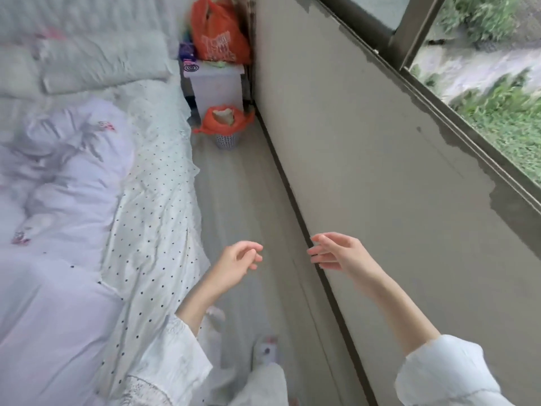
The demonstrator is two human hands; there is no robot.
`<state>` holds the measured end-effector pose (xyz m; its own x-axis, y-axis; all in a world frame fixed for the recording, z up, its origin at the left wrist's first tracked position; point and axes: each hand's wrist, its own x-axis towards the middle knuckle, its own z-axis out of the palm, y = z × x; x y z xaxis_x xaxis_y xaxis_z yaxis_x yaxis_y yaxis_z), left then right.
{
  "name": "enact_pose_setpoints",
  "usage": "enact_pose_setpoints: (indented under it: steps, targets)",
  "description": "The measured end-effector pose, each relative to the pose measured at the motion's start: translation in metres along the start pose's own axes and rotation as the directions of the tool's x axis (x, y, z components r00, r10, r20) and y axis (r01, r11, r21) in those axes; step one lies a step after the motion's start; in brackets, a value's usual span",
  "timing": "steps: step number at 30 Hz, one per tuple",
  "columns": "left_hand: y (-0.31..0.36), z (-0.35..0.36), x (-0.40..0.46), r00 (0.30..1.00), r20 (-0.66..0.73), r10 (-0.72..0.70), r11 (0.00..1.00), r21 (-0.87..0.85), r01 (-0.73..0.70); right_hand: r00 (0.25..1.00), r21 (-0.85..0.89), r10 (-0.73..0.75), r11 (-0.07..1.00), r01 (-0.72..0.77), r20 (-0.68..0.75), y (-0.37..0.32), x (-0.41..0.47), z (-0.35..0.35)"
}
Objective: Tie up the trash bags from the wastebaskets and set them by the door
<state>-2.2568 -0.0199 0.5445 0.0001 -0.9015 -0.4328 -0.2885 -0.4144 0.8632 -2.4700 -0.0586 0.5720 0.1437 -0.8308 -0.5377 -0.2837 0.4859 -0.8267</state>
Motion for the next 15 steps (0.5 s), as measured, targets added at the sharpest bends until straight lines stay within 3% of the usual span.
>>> enact_pose_setpoints:
  steps: [5,15]
  targets:
    - [0.017,-0.027,0.072,0.986,-0.153,-0.063,0.997,-0.051,0.056,0.991,-0.056,-0.043,0.997,0.050,0.128,-0.054,0.098,-0.002]
    - [0.101,-0.104,0.283,0.965,-0.248,-0.083,0.990,-0.131,0.051,0.981,-0.090,-0.059,0.993,0.076,0.186,-0.195,0.315,-0.013]
